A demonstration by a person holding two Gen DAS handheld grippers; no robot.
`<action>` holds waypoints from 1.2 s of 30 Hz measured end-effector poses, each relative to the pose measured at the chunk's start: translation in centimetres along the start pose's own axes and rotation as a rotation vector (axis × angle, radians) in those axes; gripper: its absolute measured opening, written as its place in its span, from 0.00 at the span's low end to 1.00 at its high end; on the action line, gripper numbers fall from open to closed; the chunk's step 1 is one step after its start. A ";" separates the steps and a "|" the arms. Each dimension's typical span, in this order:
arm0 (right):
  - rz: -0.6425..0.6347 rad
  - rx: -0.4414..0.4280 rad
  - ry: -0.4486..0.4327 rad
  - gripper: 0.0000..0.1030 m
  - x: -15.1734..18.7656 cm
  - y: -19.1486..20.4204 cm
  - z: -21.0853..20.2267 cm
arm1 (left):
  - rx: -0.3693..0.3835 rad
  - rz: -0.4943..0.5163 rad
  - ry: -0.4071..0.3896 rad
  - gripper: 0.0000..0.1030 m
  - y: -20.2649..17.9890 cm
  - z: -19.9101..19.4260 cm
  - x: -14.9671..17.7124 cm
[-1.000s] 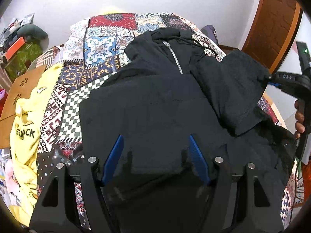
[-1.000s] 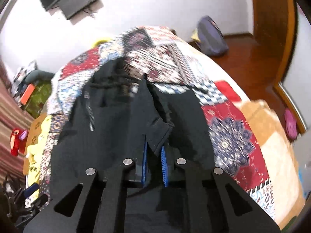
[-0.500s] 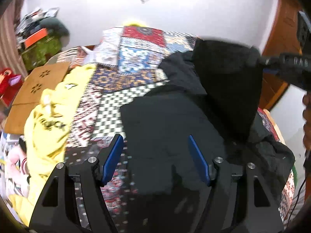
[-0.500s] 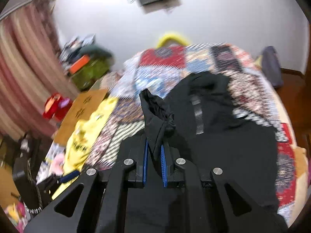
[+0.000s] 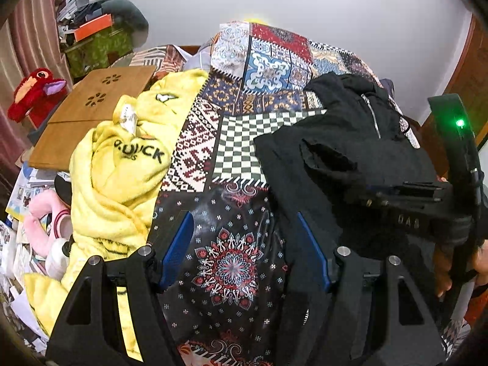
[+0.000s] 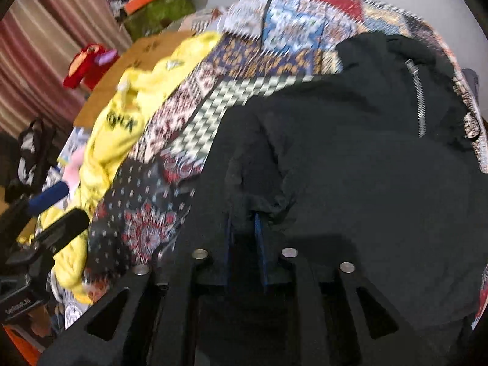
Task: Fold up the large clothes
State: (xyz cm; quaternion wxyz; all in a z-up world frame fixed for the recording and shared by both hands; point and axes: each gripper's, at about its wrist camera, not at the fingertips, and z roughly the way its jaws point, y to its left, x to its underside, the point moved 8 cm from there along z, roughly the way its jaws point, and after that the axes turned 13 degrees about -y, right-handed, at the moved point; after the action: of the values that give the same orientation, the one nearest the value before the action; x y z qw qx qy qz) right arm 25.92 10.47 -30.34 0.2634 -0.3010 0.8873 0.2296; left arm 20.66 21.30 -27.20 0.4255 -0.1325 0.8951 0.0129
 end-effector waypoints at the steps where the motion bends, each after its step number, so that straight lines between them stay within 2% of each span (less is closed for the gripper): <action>1: 0.002 -0.012 0.029 0.33 0.3 0.2 -0.1 | 0.001 0.001 0.003 0.66 -0.1 0.1 0.1; 2: 0.008 -0.041 0.077 0.39 1.0 0.6 0.0 | 0.002 0.001 0.006 0.66 -0.3 0.2 0.1; 3: 0.017 -0.074 0.112 0.39 1.6 1.1 -0.1 | 0.004 0.003 0.006 0.66 -0.5 0.4 0.0; 7: 0.004 -0.138 0.156 0.40 2.4 1.5 -1.9 | 0.008 0.018 -0.010 0.66 -1.6 0.2 -0.8; 11: 0.001 -0.147 0.114 0.40 1.9 -0.2 -4.7 | 0.027 0.033 -0.022 0.66 -3.2 0.3 -2.1; 13: 0.002 -0.121 0.067 0.41 1.2 -2.0 -6.3 | 0.038 0.043 -0.027 0.66 -4.3 0.5 -2.9; 18: 0.053 0.014 -0.070 0.41 -1.1 -8.8 -9.8 | 0.072 0.102 -0.049 0.66 -8.2 1.5 -5.4; 27: 0.208 0.204 -0.225 0.42 -5.8 -20.9 -13.3 | 0.161 0.224 -0.075 0.66 -16.7 5.8 -11.5; 32: 0.261 0.250 -0.265 0.42 -8.8 -25.6 -13.2 | 0.183 0.267 -0.025 0.66 -20.6 11.0 -14.0; 36: 0.306 0.226 -0.268 0.42 -11.1 -28.1 -11.6 | 0.198 0.232 0.042 0.66 -22.2 16.0 -15.3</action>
State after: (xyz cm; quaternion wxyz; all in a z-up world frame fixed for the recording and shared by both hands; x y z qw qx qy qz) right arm 48.09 -11.57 -21.89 0.3730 -0.0986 0.8997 0.2042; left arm 47.55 5.51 -23.75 0.4134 0.0140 0.9100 -0.0292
